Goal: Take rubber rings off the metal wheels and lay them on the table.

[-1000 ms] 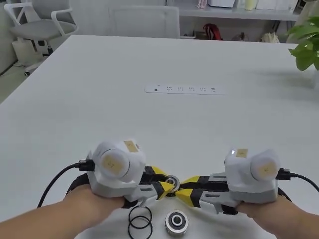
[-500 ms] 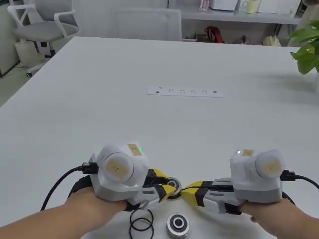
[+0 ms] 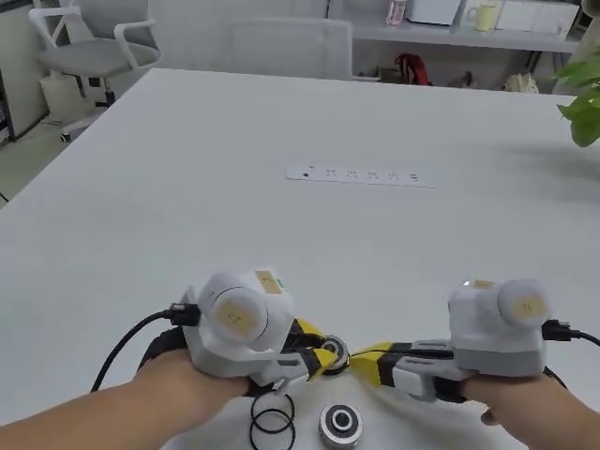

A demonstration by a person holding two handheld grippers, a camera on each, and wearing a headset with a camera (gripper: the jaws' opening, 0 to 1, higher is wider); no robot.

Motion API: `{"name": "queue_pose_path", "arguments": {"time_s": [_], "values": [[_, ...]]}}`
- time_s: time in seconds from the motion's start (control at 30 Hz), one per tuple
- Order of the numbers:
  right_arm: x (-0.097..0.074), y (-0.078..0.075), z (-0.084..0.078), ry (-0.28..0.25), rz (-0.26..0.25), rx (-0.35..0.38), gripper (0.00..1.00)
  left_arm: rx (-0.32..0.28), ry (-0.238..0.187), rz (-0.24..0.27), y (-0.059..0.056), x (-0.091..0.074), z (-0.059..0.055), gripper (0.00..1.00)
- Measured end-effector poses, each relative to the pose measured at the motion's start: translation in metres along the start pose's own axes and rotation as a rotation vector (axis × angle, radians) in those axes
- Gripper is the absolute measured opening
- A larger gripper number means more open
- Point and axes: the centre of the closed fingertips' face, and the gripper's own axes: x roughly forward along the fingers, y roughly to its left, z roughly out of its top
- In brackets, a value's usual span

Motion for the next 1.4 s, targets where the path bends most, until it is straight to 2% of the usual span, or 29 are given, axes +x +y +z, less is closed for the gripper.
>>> {"name": "queue_pose_path", "arguments": {"time_s": [0.57, 0.8, 1.4], "values": [[0.001, -0.006, 0.008, -0.029, -0.066, 0.051, 0.00, 0.014, 0.019, 0.021, -0.001, 0.001, 0.000, 0.12], [0.000, -0.005, 0.011, -0.043, -0.061, 0.071, 0.00, 0.021, 0.023, 0.030, 0.000, 0.002, 0.001, 0.12], [-0.002, 0.000, 0.014, -0.044, -0.050, 0.058, 0.00, 0.028, 0.025, 0.040, -0.001, 0.004, 0.002, 0.11]]}}
